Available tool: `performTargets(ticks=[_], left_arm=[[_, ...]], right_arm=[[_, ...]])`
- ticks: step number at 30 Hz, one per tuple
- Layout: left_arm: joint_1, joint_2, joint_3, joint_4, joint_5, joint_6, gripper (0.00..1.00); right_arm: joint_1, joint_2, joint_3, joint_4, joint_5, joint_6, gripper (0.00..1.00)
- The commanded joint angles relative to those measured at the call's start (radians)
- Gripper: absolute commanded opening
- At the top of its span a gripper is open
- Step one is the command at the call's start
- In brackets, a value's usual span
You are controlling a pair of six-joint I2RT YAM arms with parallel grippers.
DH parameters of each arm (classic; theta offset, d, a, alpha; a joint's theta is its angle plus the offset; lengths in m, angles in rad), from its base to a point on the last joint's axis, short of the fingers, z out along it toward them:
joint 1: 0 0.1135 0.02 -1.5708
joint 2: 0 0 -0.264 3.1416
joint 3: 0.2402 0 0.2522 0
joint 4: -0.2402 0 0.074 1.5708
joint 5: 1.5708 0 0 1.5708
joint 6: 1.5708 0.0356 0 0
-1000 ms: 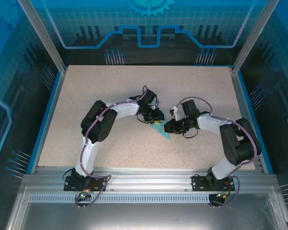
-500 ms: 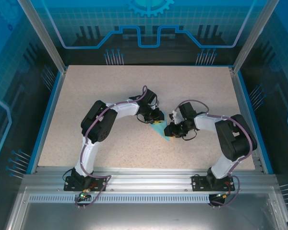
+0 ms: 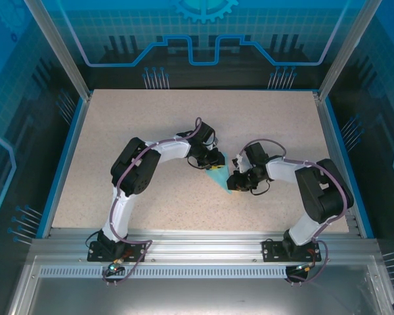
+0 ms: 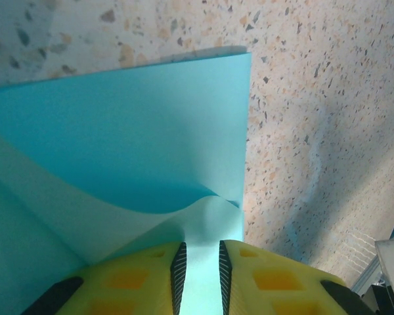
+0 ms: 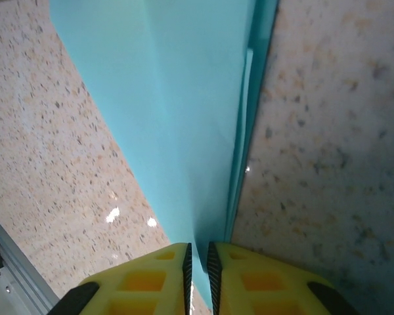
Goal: Fold a paper plane with a square sheet of paper (fold left side to right side)
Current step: Fourth fold the wing at the center of the table.
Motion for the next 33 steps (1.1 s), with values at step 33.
performTargets(ticks=[33], left_arm=[[0.003,0.036,-0.047,-0.065,-0.077,0.016,0.26]], right_arm=[[0.041,0.094,0.035,-0.06,0.039,0.127,0.13]])
